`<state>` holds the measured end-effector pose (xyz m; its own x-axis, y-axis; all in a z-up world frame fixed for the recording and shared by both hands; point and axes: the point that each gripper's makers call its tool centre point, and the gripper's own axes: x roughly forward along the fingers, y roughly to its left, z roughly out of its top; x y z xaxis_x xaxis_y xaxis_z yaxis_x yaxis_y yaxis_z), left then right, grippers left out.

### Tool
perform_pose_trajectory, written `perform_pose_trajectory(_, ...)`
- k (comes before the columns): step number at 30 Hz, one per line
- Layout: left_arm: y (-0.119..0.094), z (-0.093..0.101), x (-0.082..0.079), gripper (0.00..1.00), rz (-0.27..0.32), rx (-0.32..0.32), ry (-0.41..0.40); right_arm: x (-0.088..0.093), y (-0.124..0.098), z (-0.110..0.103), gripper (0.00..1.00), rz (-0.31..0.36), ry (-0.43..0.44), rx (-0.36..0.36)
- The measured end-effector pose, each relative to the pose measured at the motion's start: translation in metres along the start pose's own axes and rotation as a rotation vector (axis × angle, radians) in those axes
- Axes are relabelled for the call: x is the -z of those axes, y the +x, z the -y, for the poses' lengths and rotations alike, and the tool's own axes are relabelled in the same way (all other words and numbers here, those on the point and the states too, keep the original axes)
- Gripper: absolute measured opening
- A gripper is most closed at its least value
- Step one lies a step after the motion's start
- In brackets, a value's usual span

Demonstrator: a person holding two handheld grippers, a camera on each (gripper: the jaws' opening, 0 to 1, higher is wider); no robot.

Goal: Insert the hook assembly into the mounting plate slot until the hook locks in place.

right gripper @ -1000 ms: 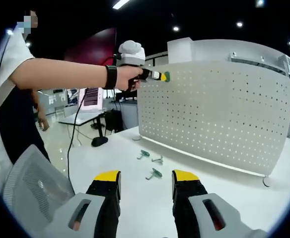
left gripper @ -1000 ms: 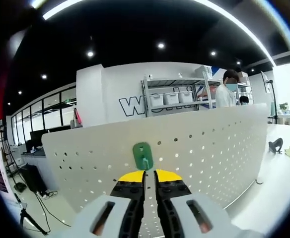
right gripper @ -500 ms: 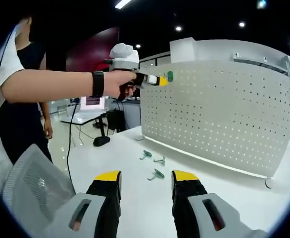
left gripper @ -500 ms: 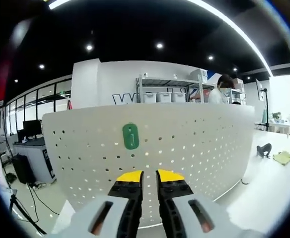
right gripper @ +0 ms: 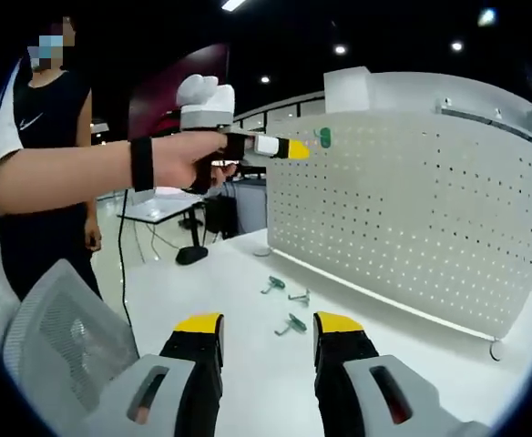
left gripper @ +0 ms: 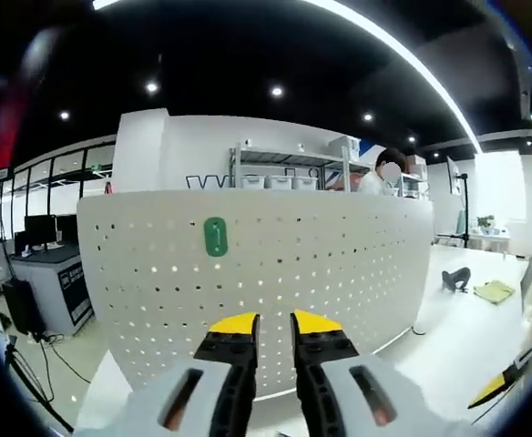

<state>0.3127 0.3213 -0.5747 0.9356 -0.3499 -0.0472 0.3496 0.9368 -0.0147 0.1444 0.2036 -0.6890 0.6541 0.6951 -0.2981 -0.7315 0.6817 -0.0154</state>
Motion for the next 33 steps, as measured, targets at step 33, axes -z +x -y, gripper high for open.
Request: perform_pose_trajectory(33,-0.081,0.045,0.069,0.44,-0.11,0.166,0.048,0.006,0.021,-0.002,0.4,-0.052,-0.034,-0.016)
